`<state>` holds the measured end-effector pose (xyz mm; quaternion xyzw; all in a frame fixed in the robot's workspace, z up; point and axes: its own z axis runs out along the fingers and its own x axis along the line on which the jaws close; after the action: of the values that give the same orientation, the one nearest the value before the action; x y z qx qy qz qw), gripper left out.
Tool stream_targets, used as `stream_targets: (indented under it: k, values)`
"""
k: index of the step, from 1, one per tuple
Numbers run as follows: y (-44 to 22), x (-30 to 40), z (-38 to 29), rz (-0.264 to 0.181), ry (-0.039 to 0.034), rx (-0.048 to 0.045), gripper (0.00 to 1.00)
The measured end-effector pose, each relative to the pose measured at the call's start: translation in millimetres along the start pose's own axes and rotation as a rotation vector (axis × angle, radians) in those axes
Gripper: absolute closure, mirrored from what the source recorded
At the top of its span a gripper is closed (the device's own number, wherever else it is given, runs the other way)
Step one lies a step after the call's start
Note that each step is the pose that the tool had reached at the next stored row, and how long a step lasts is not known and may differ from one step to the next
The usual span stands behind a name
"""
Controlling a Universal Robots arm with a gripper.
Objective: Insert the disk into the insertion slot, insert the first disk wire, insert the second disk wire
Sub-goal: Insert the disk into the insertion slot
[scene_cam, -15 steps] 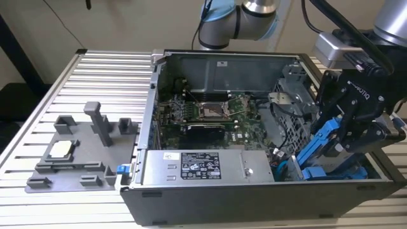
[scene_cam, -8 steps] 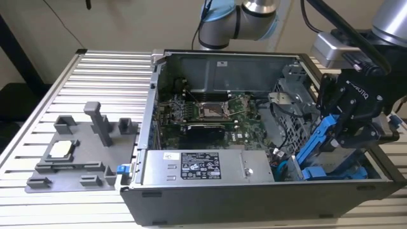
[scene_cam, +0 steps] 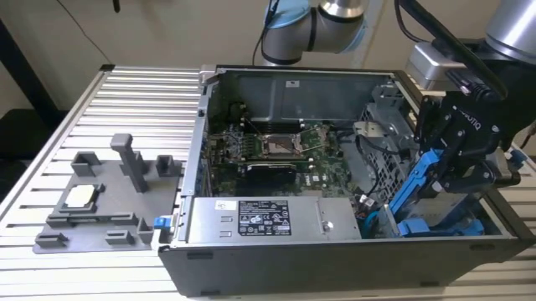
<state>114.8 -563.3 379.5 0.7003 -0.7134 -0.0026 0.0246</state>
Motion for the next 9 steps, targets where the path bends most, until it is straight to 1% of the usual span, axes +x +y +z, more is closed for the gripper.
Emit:
stream_targets:
  k: [4, 5, 9]
  values:
    - [0.1, 0.0, -0.1, 0.000, 0.0002, 0.0001, 0.65]
    - [0.1, 0.0, -0.1, 0.000, 0.0003, 0.0001, 0.59]
    - [-0.7, 0.0, -0.1, 0.000, 0.0001, 0.0001, 0.59]
